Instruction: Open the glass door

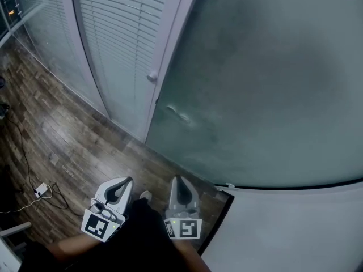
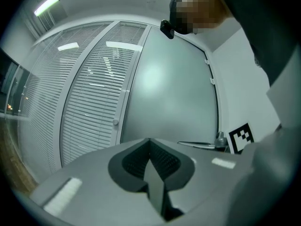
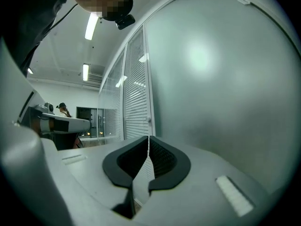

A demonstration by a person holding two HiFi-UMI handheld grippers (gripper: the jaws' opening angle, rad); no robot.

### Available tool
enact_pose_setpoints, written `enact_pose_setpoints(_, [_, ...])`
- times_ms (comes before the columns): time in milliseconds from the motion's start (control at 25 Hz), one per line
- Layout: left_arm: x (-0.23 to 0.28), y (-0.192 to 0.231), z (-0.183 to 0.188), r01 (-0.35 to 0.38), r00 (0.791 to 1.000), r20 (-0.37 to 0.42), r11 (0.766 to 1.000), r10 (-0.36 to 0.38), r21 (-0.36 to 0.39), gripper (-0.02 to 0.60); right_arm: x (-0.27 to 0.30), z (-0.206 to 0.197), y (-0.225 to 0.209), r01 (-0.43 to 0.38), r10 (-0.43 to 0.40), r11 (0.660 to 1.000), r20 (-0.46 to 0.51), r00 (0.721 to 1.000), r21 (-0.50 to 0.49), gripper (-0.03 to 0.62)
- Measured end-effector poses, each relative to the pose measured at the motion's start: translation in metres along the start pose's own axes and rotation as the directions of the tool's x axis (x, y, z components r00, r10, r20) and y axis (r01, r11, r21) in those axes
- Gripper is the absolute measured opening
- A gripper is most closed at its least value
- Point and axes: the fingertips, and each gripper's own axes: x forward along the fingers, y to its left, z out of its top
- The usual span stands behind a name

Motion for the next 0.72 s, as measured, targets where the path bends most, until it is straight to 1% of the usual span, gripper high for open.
enact_pose_setpoints(80, [0.007,0.002,-0.002,-0.019,1.000,-0.001,1.000,0.019,0.006,0.000,0.017,-0.005,-0.005,-0.031,0.031,1.000,0.004,1.000,0.001,0.037])
enact_pose_setpoints(200, [0.015,0.008,-0.001,-0.047,0.999,0.004,0.999,0.047,0.010,0.000,0.044,-0.009,-0.010,-0.069,0.069,0.997,-0.007,0.998,0.031,0.052])
enact_pose_setpoints(280, [0.019,0.009,0.000,-0.056,0.998,0.010,0.998,0.056,0.009,0.000,0.056,-0.018,-0.015,-0.085,0.086,0.996,-0.037,0.996,0.040,0.064])
enact_pose_setpoints(440, [0.021,0.012,0.004,-0.085,0.996,0.017,0.996,0.085,0.009,0.000,0.078,-0.030,-0.032,-0.079,0.081,0.996,-0.073,0.994,0.034,0.072])
enact_pose_setpoints(600, [0.017,0.019,0.005,-0.134,0.991,0.010,0.991,0.134,0.015,0.000,0.105,-0.039,-0.050,-0.066,0.073,0.995,-0.100,0.992,0.073,0.081])
enact_pose_setpoints(720, [0.011,0.024,0.008,-0.173,0.985,0.027,0.983,0.171,0.061,0.000,0.125,-0.051,-0.061,-0.056,0.065,0.995,-0.123,0.990,0.077,0.084])
